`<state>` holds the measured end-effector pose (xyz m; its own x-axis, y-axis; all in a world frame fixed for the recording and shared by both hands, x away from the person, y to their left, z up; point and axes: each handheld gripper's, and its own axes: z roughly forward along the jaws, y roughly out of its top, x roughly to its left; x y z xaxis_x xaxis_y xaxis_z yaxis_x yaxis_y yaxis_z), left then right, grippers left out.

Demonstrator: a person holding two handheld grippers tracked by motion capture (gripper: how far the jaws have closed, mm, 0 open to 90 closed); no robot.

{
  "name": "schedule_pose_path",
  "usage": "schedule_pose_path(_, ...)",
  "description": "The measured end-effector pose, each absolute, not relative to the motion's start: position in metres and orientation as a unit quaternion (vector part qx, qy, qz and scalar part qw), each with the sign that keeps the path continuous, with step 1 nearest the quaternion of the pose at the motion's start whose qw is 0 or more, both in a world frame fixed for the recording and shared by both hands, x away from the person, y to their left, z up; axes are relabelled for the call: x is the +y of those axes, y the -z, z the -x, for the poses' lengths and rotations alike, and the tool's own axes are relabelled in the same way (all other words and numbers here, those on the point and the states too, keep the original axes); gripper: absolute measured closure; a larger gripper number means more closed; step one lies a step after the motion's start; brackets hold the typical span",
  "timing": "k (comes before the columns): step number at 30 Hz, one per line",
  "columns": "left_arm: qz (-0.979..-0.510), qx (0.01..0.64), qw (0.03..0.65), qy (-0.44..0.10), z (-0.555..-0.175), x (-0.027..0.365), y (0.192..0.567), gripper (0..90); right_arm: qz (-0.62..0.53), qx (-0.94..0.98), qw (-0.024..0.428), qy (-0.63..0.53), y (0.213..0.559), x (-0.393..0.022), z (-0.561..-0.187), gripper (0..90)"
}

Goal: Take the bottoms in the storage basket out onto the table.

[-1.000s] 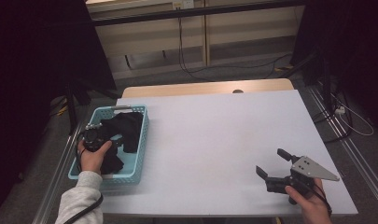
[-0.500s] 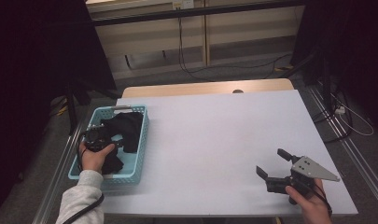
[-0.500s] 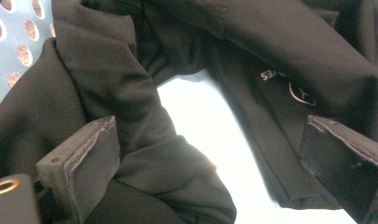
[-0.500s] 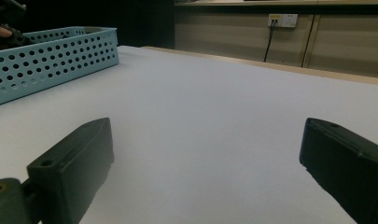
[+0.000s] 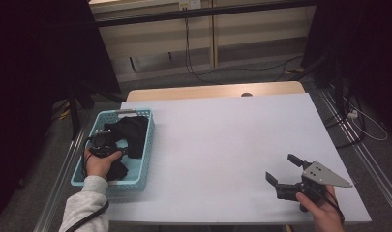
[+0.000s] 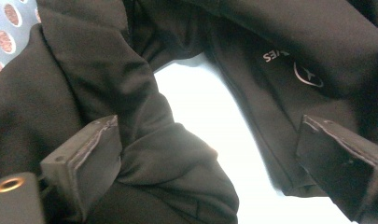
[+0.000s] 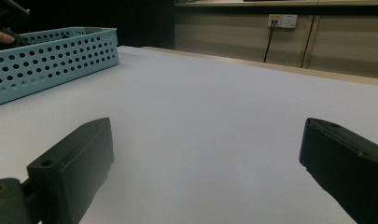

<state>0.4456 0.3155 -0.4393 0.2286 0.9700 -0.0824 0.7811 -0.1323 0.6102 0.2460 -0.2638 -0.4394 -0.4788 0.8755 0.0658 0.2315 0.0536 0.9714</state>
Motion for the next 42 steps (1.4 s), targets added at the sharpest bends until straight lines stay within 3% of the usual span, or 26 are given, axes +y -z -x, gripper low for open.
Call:
schedule_pose_path(14,-0.723,0.608,0.284,-0.167,-0.444,0.313,0.435,31.3,-0.416,0.664,0.294,-0.548,0.439,-0.264,-0.246,2.4)
schedule_pose_path(18,-0.716,0.613,0.302,-0.142,-0.444,0.313,0.434,44.9,-0.416,0.665,0.292,-0.548,0.44,-0.263,-0.246,2.3)
schedule_pose_path(19,-0.718,0.613,0.301,-0.137,-0.444,0.312,0.433,46.3,-0.415,0.665,0.292,-0.548,0.44,-0.262,-0.246,2.4)
schedule_pose_path(24,-0.721,0.617,0.286,-0.13,-0.446,0.31,0.431,69.4,-0.411,0.667,0.293,-0.548,0.44,-0.262,-0.246,2.3)
schedule_pose_path(27,-0.716,0.628,0.279,-0.124,-0.447,0.308,0.429,77.1,-0.416,0.665,0.293,-0.547,0.44,-0.263,-0.247,2.4)
schedule_pose_path(33,-0.707,0.642,0.275,-0.111,-0.449,0.308,0.427,80.9,-0.413,0.666,0.293,-0.548,0.44,-0.262,-0.246,2.4)
schedule_pose_path(42,-0.679,0.647,0.328,-0.112,-0.453,0.313,0.409,82.2,-0.415,0.665,0.292,-0.548,0.44,-0.264,-0.246,2.4)
